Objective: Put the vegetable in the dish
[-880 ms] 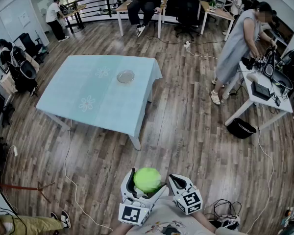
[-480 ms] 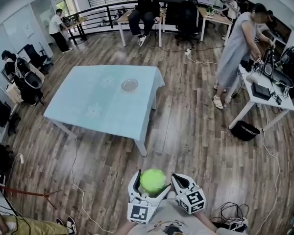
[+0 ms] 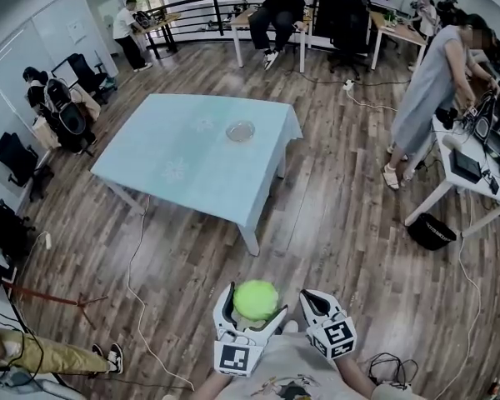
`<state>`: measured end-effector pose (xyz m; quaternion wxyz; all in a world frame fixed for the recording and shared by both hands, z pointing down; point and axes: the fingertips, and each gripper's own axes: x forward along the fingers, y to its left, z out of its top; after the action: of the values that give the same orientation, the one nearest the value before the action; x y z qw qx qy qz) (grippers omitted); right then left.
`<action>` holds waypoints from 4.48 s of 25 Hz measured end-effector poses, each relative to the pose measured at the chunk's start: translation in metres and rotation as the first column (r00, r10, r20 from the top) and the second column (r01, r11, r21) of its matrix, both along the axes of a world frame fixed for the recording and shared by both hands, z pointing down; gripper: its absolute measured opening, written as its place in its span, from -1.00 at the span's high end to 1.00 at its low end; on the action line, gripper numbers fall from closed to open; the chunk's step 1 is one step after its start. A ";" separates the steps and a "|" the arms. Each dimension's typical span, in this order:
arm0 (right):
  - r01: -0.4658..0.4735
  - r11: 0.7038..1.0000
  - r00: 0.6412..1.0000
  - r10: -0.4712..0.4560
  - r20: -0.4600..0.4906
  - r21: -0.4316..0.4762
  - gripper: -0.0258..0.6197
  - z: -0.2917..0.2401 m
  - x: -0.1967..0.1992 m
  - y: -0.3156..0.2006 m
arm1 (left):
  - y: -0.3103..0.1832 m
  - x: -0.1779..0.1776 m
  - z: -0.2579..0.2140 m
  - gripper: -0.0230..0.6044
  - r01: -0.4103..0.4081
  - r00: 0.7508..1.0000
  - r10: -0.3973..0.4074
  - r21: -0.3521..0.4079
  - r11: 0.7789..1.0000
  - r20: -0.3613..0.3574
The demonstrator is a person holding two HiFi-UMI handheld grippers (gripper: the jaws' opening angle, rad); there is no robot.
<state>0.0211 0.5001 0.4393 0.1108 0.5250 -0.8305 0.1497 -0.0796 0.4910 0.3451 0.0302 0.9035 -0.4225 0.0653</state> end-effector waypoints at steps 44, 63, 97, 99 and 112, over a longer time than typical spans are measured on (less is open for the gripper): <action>0.289 0.951 0.957 -0.289 0.018 -0.106 0.86 0.020 0.000 -0.544 | -0.526 0.033 0.013 -0.78 0.213 0.969 -0.224 -0.103 0.972 -0.103; 0.497 0.830 0.864 -0.502 0.050 -0.255 0.86 0.072 0.020 -0.758 | -0.736 0.047 0.129 -0.78 0.408 0.913 -0.405 -0.189 0.893 0.058; 0.465 0.823 0.879 -0.473 0.059 -0.327 0.86 0.106 0.090 -0.848 | -0.880 0.057 0.345 -0.79 0.505 0.860 -0.443 -0.536 0.676 0.252; 0.458 0.826 0.883 -0.466 0.060 -0.328 0.86 0.107 0.092 -0.849 | -0.881 0.059 0.342 -0.78 0.500 0.864 -0.438 -0.529 0.686 0.248; 0.415 0.860 0.905 -0.425 0.035 -0.295 0.86 0.100 0.091 -0.839 | -0.849 0.040 0.279 -0.05 0.523 0.849 -0.493 -0.427 0.738 0.189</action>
<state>0.1120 -0.3385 0.5398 0.2308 0.3111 -0.8911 0.2364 -0.0398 -0.3577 0.6246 0.2480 0.7172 -0.6252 0.1822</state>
